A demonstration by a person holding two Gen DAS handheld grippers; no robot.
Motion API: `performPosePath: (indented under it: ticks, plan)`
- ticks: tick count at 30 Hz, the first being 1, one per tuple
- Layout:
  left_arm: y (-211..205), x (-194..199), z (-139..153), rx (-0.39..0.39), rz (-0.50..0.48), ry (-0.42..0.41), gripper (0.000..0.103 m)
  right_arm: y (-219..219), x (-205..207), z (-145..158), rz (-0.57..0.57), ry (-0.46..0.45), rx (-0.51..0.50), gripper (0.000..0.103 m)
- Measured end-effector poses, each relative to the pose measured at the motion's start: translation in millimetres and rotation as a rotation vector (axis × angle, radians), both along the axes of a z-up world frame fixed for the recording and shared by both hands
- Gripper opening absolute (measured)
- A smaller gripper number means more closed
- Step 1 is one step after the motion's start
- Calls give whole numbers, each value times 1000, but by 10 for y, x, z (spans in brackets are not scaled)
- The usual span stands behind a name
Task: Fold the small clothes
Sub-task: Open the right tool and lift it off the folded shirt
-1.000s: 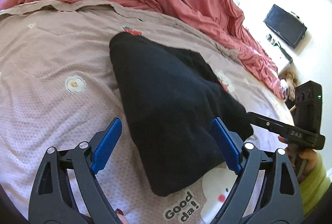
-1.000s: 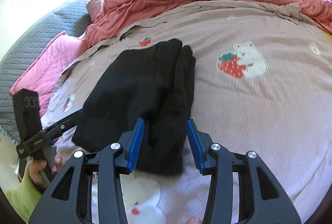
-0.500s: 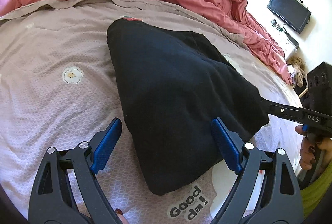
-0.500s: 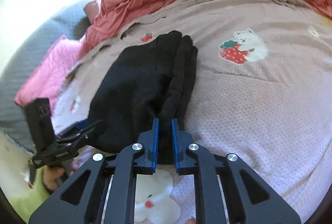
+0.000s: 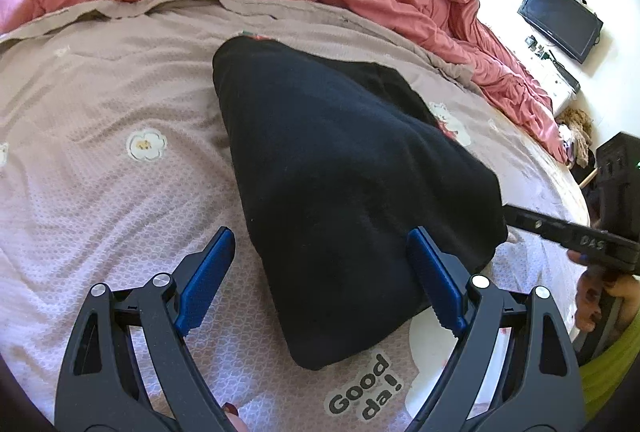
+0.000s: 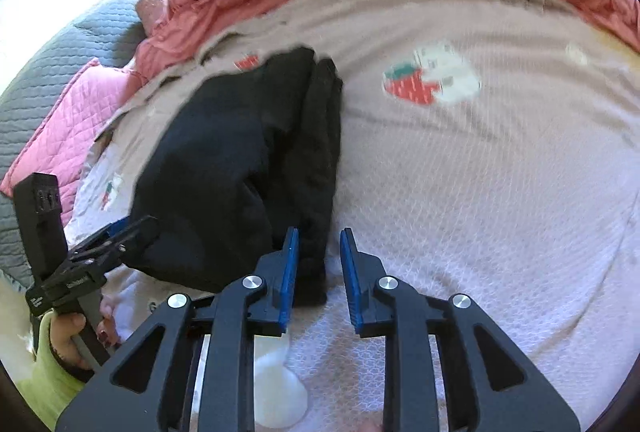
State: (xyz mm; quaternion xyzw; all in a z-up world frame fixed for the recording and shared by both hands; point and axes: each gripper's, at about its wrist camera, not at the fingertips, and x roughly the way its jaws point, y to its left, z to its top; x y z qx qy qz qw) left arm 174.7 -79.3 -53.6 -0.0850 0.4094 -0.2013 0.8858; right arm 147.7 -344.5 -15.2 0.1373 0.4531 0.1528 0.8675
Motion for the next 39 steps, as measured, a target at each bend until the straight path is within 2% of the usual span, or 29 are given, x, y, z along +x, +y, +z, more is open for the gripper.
performPosePath:
  ticks: [6, 10, 14, 17, 18, 19, 27, 29, 31, 35, 37, 39]
  plan:
    - [-8, -42, 67, 3, -2, -16, 81, 101, -27, 207, 21, -72, -7, 26]
    - [-41, -44, 53, 24, -11, -5, 81, 238, 28, 234, 47, -90, 2, 31]
    - [-40, -3, -46, 45, -6, 42, 81, 411, 128, 131, 85, -68, -5, 31]
    - [-1, 18, -80, 27, -2, 65, 81, 445, 260, -97, 61, 30, -52, 31]
    - [3, 19, -84, 26, -3, 67, 81, 415, 311, -227, 43, 82, -38, 31]
    - [2, 21, -91, 29, -5, 70, 81, 403, 324, -271, 35, 93, -23, 31]
    - [-2, 10, -82, 26, -3, 65, 81, 441, 254, -177, 36, 51, -36, 35]
    - [5, 9, -71, 30, 0, 60, 82, 437, 226, -139, 34, 38, -44, 38]
    - [12, 2, -68, 31, 5, 59, 83, 413, 192, -101, 32, 24, -35, 47]
    - [26, -25, -24, 29, 13, 51, 84, 365, 154, -22, 10, -2, -37, 48]
    - [40, -38, 13, 31, 22, 43, 86, 335, 127, 26, -5, -19, -38, 72]
    - [58, -49, 41, 30, 29, 35, 91, 308, 86, 77, -20, -41, -48, 79]
